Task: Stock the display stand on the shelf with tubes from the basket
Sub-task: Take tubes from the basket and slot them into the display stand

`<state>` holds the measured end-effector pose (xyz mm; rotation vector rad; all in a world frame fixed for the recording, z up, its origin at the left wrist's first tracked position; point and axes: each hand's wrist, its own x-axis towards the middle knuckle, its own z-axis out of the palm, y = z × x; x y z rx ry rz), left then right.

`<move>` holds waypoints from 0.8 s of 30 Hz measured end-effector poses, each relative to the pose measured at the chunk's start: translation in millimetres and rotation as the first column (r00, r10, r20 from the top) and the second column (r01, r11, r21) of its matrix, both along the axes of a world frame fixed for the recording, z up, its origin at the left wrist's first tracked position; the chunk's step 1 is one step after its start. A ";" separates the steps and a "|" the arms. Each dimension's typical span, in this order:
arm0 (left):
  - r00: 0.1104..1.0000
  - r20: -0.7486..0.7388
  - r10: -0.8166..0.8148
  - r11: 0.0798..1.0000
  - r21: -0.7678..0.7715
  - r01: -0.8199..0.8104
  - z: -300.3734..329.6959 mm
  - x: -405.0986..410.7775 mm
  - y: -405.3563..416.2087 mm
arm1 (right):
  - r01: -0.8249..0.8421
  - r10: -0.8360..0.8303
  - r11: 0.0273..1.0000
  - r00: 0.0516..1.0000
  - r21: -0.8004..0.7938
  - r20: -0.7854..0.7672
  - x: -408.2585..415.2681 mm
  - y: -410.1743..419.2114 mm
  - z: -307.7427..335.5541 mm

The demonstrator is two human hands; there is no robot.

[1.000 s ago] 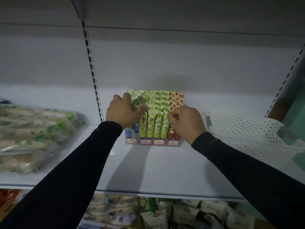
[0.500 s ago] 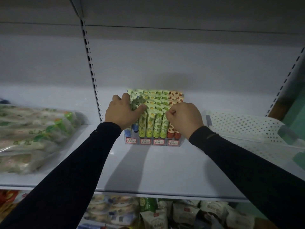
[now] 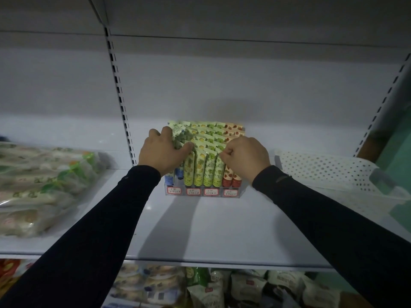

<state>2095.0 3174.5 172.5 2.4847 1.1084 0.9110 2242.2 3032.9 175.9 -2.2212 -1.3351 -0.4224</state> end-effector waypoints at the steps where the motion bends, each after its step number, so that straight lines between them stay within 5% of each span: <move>1: 1.000 0.000 0.001 1.000 -0.003 -0.001 0.4 -0.3 -0.6 | 0.000 0.000 1.000 1.000 0.000 -0.001 0.2 0.0 -0.2; 24: 0.960 0.263 -0.095 0.982 -0.134 0.134 10.1 -20.3 -13.1 | -0.066 0.070 0.996 0.996 0.067 -0.056 3.9 -13.3 13.7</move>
